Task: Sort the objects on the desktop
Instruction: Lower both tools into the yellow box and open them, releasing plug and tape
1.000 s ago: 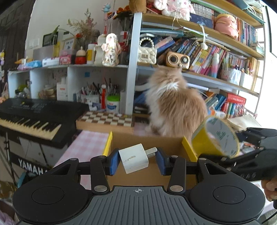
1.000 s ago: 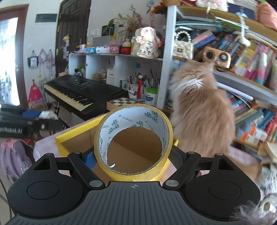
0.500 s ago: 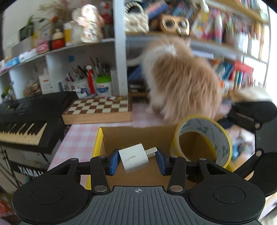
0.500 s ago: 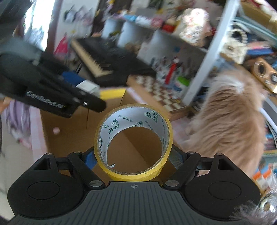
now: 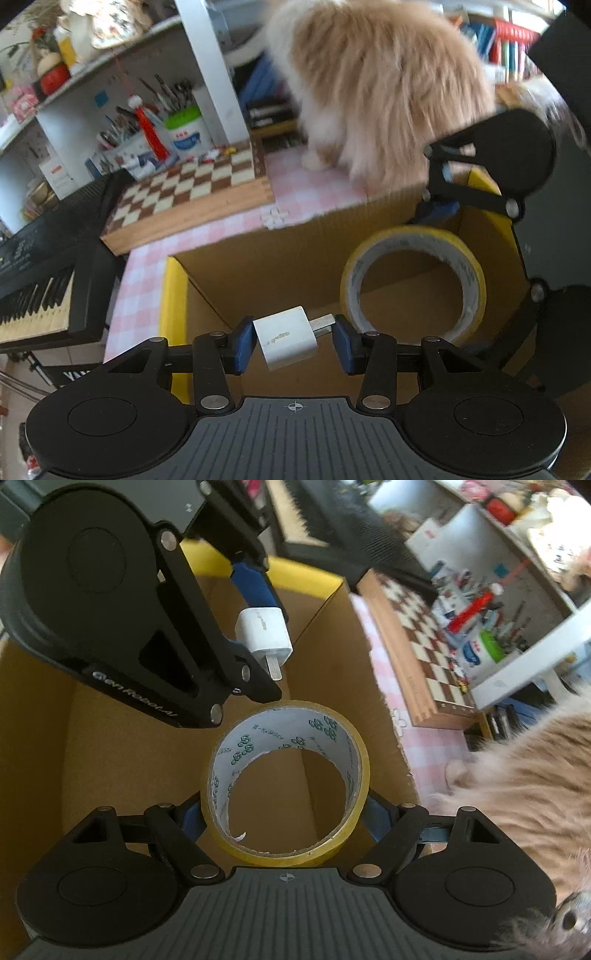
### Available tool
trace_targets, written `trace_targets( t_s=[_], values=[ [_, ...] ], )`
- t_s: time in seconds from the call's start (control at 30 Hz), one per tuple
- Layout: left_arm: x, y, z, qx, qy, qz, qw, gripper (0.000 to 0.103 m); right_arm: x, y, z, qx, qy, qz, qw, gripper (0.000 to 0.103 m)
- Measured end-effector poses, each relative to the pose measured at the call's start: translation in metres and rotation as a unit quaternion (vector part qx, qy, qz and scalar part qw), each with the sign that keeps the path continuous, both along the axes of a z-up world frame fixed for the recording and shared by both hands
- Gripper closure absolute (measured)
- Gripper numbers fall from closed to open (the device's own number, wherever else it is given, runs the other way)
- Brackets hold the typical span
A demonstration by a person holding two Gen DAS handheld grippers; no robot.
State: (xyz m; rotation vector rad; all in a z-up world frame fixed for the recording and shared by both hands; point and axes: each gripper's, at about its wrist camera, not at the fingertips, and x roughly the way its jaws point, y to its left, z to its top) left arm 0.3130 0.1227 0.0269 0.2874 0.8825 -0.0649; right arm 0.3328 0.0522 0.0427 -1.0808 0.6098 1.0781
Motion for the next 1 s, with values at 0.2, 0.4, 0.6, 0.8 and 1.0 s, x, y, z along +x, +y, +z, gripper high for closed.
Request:
trace_targets(
  t_s=[0.2,0.4,0.6,0.8,1.0],
  values=[
    [0.006,-0.001,-0.008,0.006,0.032,0.001,0.9995,0.059,0.006,0.007,-0.007,-0.034,-0.002,0.027,0.999,0.022],
    [0.006,0.003,-0.013,-0.003,0.049,0.006,0.9988,0.059,0.003,0.012,-0.014,-0.056,0.002,0.051,0.997,0.022],
    [0.007,0.005,-0.012,-0.008,0.046,0.008,0.9989,0.059,-0.005,0.014,-0.022,-0.074,0.005,0.072,0.995,0.022],
    [0.007,0.004,-0.012,-0.007,0.043,0.004,0.999,0.044,-0.007,0.012,-0.022,-0.075,0.005,0.067,0.995,0.02],
    [-0.003,-0.006,-0.005,0.023,0.007,-0.012,0.9997,0.025,-0.011,0.009,-0.019,-0.068,-0.006,0.05,0.996,0.017]
  ],
)
